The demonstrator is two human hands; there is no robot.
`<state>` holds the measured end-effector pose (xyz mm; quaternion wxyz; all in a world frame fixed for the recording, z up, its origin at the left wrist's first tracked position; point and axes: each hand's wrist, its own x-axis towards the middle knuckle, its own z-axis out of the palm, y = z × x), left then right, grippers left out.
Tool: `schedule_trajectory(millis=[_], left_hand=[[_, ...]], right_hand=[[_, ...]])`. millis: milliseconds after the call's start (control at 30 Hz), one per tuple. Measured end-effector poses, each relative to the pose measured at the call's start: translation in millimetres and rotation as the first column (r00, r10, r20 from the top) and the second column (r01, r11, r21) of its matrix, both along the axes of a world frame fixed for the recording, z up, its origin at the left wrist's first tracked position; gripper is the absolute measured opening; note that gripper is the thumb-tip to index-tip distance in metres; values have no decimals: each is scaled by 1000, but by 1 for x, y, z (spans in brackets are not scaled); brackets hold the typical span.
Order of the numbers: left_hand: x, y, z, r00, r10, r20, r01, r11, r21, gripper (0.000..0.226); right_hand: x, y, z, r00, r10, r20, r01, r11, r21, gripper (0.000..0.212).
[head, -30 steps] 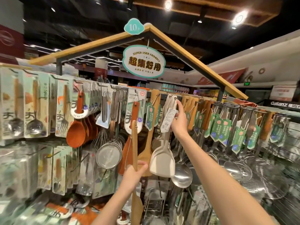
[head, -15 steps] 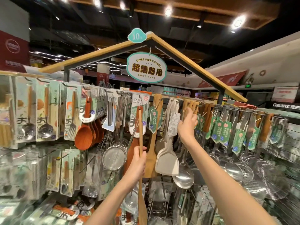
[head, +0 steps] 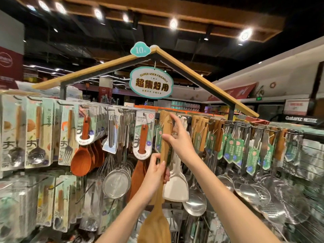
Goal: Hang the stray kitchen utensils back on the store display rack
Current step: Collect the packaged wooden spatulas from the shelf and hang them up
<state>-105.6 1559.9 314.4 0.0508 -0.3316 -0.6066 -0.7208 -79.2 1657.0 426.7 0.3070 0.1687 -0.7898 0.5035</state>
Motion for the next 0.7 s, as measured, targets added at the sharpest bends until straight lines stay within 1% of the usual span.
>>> schedule_trajectory(millis=[100, 200, 400, 500, 633, 700], left_hand=[[-6, 3, 10, 1000, -3, 15, 3, 1000, -6, 11], [-11, 6, 19, 999, -6, 42, 7, 1000, -8, 11], [-12, 9, 23, 993, -25, 115, 18, 998, 65, 14], [-10, 10, 26, 990, -21, 141, 9, 996, 90, 13], [-9, 9, 27, 987, -27, 158, 14, 996, 82, 12], [-9, 9, 27, 987, -6, 162, -2, 999, 50, 13]], right_hand=[[-8, 3, 6, 999, -38, -22, 37, 997, -64, 64], [-18, 8, 10, 996, -88, -27, 86, 993, -82, 62], [-30, 5, 14, 987, -141, -76, 140, 990, -16, 62], [-34, 2, 13, 981, -164, -101, 163, 986, -17, 62], [-39, 8, 7, 980, -183, -72, 174, 978, -112, 57], [-44, 12, 5, 975, -217, -48, 210, 971, -116, 50]])
